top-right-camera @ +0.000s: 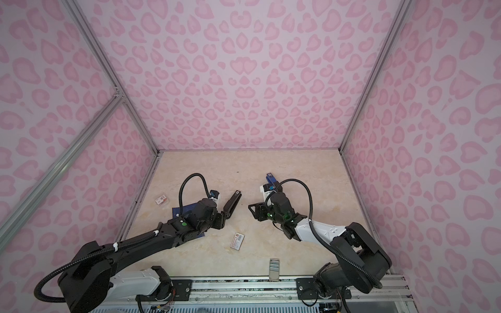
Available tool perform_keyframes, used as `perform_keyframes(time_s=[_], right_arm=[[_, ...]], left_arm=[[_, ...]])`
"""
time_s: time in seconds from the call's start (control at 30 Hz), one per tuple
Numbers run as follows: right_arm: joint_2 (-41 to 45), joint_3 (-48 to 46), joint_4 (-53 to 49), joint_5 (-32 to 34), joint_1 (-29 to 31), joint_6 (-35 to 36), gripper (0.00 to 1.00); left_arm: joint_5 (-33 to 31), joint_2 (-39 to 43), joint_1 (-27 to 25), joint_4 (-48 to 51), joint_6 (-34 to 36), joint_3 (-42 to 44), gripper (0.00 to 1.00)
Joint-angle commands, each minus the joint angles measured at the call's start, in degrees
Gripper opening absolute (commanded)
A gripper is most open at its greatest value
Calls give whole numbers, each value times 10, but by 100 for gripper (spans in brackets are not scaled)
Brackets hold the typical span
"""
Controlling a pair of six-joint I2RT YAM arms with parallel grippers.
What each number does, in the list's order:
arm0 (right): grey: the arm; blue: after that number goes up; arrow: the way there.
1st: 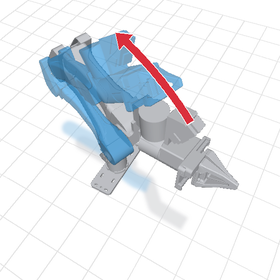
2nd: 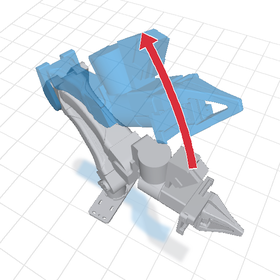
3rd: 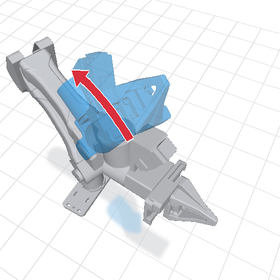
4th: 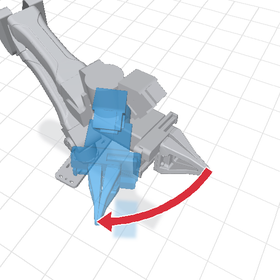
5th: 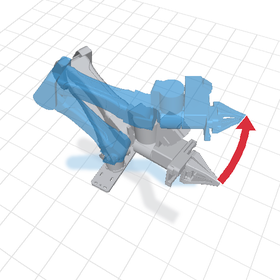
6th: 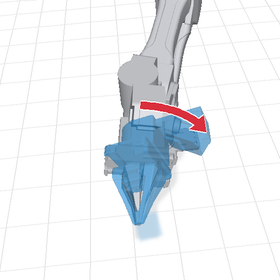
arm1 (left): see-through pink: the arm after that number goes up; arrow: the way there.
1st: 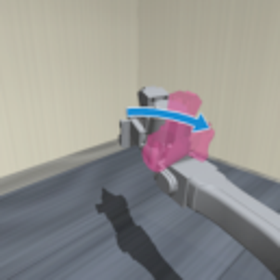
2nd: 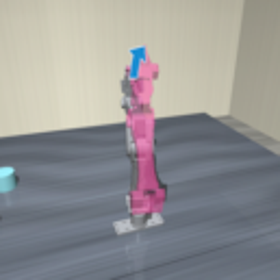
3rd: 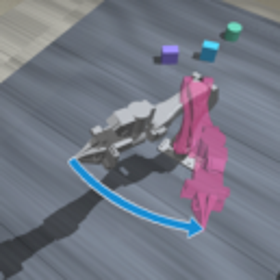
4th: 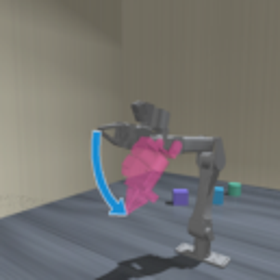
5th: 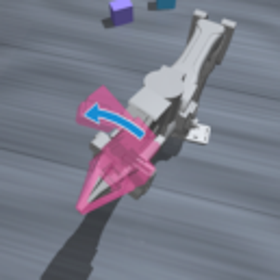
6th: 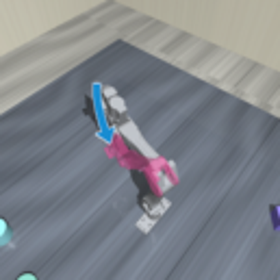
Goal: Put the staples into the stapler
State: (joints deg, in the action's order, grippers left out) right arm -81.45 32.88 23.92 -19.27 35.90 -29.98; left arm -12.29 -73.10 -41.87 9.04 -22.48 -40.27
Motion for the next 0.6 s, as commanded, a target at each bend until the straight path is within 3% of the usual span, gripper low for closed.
perform_keyframes(time_s=[0.0, 0.17, 0.4, 0.57], right_arm=[[10, -1, -14, -14, 2, 6, 54], [38, -9, -44, -12, 12, 13, 54], [72, -27, -65, -2, 24, 13, 53], [72, -35, -58, 0, 25, 6, 53]], left_arm=[[17, -34, 13, 116, -3, -69, 66], [37, -145, 28, 219, 7, -182, 66], [20, -234, 29, 264, 10, -258, 61], [19, -272, 29, 278, 22, -284, 40]])
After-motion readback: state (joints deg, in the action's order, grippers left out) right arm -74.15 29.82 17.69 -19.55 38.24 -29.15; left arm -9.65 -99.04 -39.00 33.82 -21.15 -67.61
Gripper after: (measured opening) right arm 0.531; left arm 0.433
